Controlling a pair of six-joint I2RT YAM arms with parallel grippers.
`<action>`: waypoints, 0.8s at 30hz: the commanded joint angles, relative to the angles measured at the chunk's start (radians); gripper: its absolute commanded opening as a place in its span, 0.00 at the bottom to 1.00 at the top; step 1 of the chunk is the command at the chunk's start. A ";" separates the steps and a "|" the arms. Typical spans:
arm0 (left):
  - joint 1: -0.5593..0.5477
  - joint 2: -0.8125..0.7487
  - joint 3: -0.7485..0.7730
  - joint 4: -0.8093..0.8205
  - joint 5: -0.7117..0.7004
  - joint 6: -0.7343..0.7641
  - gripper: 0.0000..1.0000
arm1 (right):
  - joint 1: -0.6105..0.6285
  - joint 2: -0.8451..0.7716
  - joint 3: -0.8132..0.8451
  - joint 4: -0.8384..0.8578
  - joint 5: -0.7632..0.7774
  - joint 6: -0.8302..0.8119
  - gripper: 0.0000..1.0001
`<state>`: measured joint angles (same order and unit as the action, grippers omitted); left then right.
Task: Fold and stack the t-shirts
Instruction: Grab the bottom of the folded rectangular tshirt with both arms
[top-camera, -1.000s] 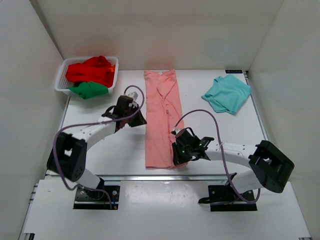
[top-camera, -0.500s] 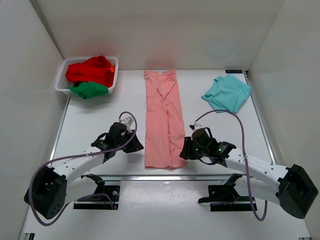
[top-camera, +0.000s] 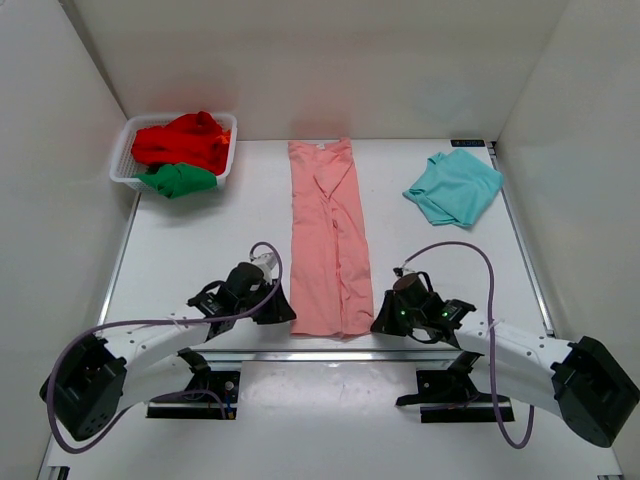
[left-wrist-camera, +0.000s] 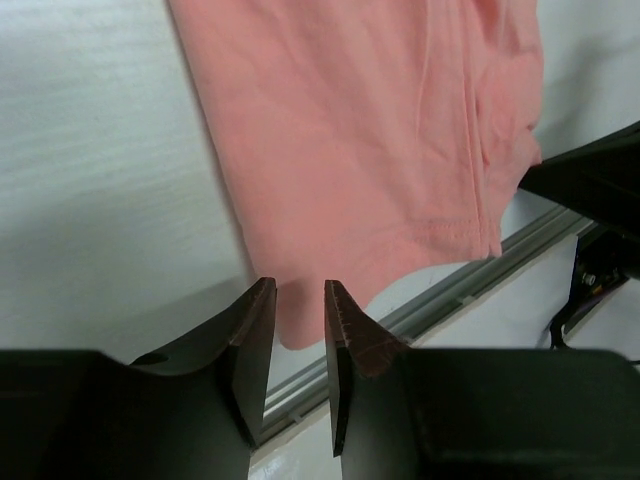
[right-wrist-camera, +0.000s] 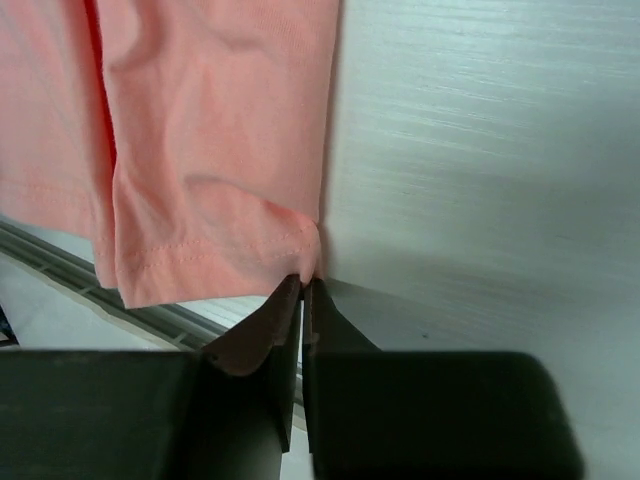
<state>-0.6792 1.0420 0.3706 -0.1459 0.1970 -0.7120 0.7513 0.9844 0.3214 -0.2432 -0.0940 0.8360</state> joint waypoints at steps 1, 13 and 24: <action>-0.042 0.001 -0.019 0.011 -0.016 -0.035 0.37 | 0.006 -0.021 -0.027 0.006 0.003 0.035 0.00; -0.135 0.073 -0.001 -0.033 -0.042 -0.050 0.25 | 0.100 -0.064 0.007 -0.057 -0.013 0.061 0.00; -0.120 -0.017 -0.001 -0.090 -0.065 -0.041 0.41 | 0.160 -0.056 0.041 -0.079 0.000 0.075 0.00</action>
<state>-0.8150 1.0748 0.3492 -0.1940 0.1593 -0.7650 0.9096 0.9409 0.3378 -0.3157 -0.1020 0.8989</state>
